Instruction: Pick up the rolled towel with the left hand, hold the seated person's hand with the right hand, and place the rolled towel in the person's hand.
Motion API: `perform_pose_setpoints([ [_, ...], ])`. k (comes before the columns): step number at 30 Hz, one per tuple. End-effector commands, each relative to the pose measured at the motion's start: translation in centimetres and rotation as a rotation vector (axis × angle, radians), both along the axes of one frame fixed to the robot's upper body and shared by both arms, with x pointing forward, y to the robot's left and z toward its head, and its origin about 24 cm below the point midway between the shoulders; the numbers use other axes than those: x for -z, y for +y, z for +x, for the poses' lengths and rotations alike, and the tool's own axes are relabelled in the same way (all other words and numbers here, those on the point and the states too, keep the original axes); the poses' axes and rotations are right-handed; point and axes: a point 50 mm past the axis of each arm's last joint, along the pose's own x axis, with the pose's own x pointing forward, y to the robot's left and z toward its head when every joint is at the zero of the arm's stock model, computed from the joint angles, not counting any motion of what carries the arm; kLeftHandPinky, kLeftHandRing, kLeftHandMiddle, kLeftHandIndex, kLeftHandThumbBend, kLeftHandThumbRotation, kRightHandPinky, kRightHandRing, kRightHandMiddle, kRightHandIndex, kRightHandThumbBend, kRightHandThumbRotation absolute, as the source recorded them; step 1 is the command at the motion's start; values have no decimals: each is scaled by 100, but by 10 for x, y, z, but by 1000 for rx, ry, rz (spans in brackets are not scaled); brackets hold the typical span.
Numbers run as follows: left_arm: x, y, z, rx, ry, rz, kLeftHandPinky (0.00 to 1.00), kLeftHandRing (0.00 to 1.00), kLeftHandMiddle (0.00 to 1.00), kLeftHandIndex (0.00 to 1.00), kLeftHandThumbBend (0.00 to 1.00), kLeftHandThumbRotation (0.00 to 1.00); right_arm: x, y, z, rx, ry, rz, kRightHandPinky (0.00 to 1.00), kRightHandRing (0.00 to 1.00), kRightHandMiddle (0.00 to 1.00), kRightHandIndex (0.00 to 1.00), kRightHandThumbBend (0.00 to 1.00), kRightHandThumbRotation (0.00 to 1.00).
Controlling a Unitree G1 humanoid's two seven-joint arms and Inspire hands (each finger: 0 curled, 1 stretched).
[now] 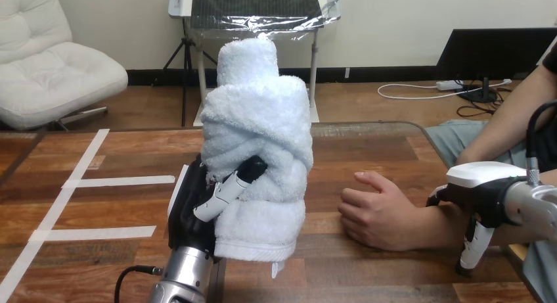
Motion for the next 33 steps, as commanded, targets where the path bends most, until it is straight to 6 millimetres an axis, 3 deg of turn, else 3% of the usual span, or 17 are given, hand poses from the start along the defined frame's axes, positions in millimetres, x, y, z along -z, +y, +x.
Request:
perform_pose_setpoints([
  [1, -26, -19, 8, 8, -114, -99, 23, 29, 35, 44, 78, 10, -10, -4, 9, 25, -24, -43, 90, 92, 93, 89, 73, 14],
  [17, -27, -19, 9, 10, -110, -108, 23, 29, 35, 44, 78, 10, 0, -6, 9, 40, 9, -53, 74, 78, 82, 82, 70, 15],
  [33, -27, -18, 10, 11, -101, -130, 23, 29, 35, 44, 78, 9, 16, -7, 10, 60, 53, -69, 45, 55, 65, 73, 72, 9],
])
